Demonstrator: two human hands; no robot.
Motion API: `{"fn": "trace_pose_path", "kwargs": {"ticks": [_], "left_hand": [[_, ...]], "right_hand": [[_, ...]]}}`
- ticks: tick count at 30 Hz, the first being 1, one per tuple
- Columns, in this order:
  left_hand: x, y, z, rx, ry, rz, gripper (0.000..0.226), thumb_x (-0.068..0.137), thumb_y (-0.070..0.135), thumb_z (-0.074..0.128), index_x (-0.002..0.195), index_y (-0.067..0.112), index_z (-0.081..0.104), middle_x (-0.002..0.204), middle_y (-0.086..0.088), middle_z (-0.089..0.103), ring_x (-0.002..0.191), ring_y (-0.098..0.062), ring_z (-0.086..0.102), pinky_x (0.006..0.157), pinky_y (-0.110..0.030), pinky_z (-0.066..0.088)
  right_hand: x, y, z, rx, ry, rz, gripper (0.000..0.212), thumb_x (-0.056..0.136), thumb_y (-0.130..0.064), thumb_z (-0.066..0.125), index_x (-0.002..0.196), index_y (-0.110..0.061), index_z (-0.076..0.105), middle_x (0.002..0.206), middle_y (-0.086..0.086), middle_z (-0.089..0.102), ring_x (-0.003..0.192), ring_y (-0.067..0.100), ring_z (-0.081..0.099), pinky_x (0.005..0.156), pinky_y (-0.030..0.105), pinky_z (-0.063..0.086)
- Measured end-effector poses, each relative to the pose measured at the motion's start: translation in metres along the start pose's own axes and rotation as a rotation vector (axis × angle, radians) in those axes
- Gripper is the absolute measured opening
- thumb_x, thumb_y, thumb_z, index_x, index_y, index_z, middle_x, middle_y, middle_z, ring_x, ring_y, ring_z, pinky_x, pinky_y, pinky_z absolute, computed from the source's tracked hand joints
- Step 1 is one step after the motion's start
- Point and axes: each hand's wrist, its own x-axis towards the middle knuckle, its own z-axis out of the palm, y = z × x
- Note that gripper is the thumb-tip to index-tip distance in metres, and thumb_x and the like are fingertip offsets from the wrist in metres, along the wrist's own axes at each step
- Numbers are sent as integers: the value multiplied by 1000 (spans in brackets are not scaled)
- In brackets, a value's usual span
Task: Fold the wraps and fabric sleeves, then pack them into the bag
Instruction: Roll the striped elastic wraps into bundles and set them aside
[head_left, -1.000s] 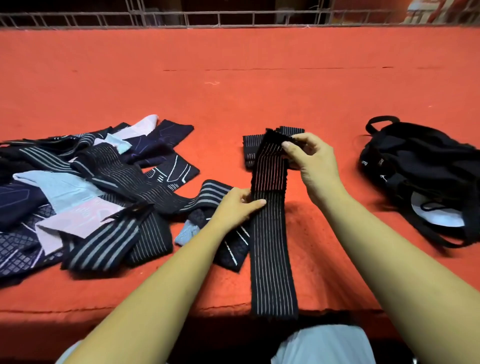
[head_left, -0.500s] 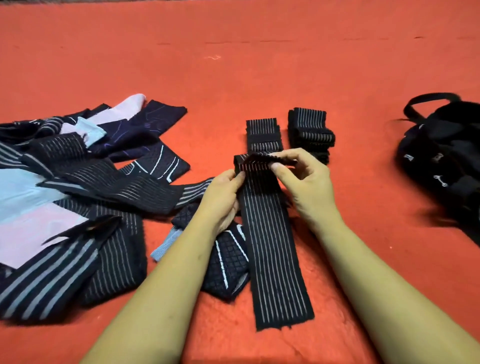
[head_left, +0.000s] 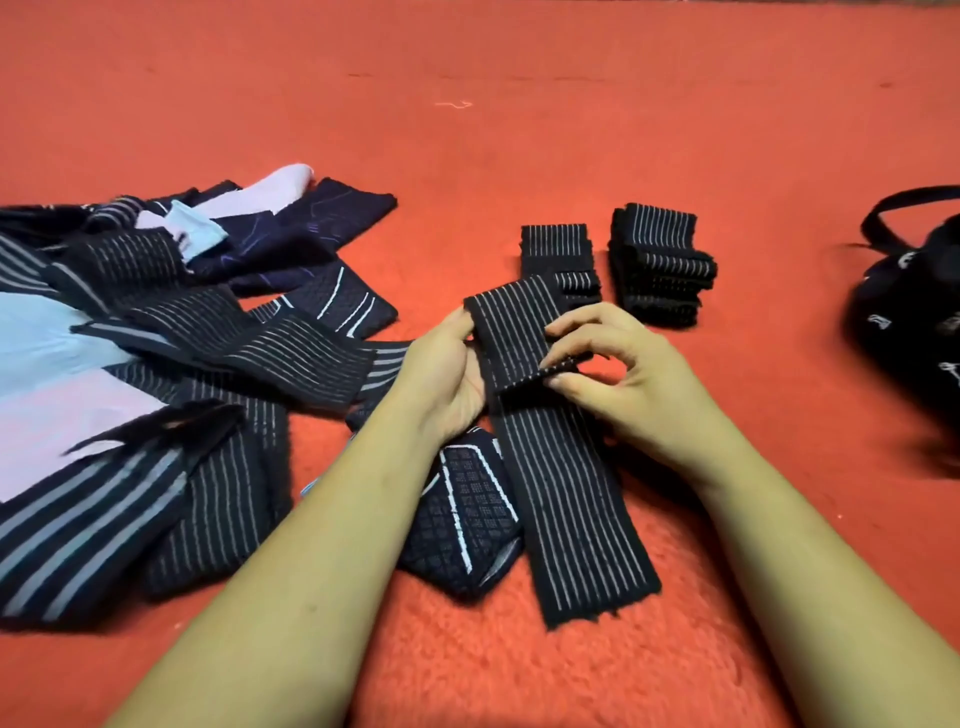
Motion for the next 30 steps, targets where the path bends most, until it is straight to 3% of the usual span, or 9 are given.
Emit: {"fn": "trace_pose_path", "kwargs": {"ticks": [5,7,10,14,17,22,25,27,30], "left_hand": [[1,1,-1,-48,5,-85,47,107,34,36,120,-5,58,119,-26,65,108,-38,65,91,-53,54],[3,1,-1,-105,28,-81,48,106,44,33,110,2,56,120,-25,64,108,-38,65,90,-54,54],[1,2,-1,-40,-19,-94,67,102,56,34,127,-4,51,121,-29,65,105,-40,68,81,-51,58],[-5,0,3,99,-70,-61,44,99,35,55,114,-5,63,106,-24,70,94,-33,71,81,-46,60],[-3,-4,1,148,-29,4,30,99,21,56,112,-6,63,100,-22,71,93,-32,70,88,-48,58],[1,-6,1,148,86,73,36,102,14,48,125,-12,56,119,-31,65,103,-38,66,95,-58,52],[0,-6,4,141,78,126,31,103,13,46,120,-11,57,113,-29,67,101,-36,66,93,-52,55],[-2,-6,7,133,18,152,28,104,13,45,115,-7,61,108,-25,68,96,-31,68,88,-45,57],[-5,-13,15,130,-92,163,25,103,15,44,108,1,65,106,-22,69,98,-29,66,96,-47,53]], "right_hand": [[-3,-3,-2,-12,-106,99,17,82,-5,75,88,-22,76,119,-6,53,110,3,54,67,12,49],[-4,-4,-1,-16,-91,98,15,82,-9,77,87,-23,76,117,-6,53,106,2,55,68,14,50],[-3,-4,1,-16,-72,107,11,81,-15,79,85,-25,77,113,-9,53,101,5,58,65,8,46],[-3,0,2,-89,-157,119,14,77,-21,82,87,-31,79,115,-6,50,108,6,53,84,15,46],[-3,3,4,-170,-200,121,18,74,-32,84,90,-39,78,117,-11,45,118,10,45,107,36,37],[-6,-6,1,-231,-282,129,16,73,-44,81,89,-39,79,119,-20,42,113,5,47,101,39,42],[-5,-16,1,-44,-79,149,15,82,-41,76,89,-28,77,111,-12,54,86,3,60,75,27,52],[-1,-15,5,-17,204,138,21,90,-37,67,106,-24,69,109,-3,61,96,5,60,86,23,49],[2,-11,12,216,288,310,34,99,-37,54,129,-23,51,118,0,61,106,6,59,98,27,47]]}}
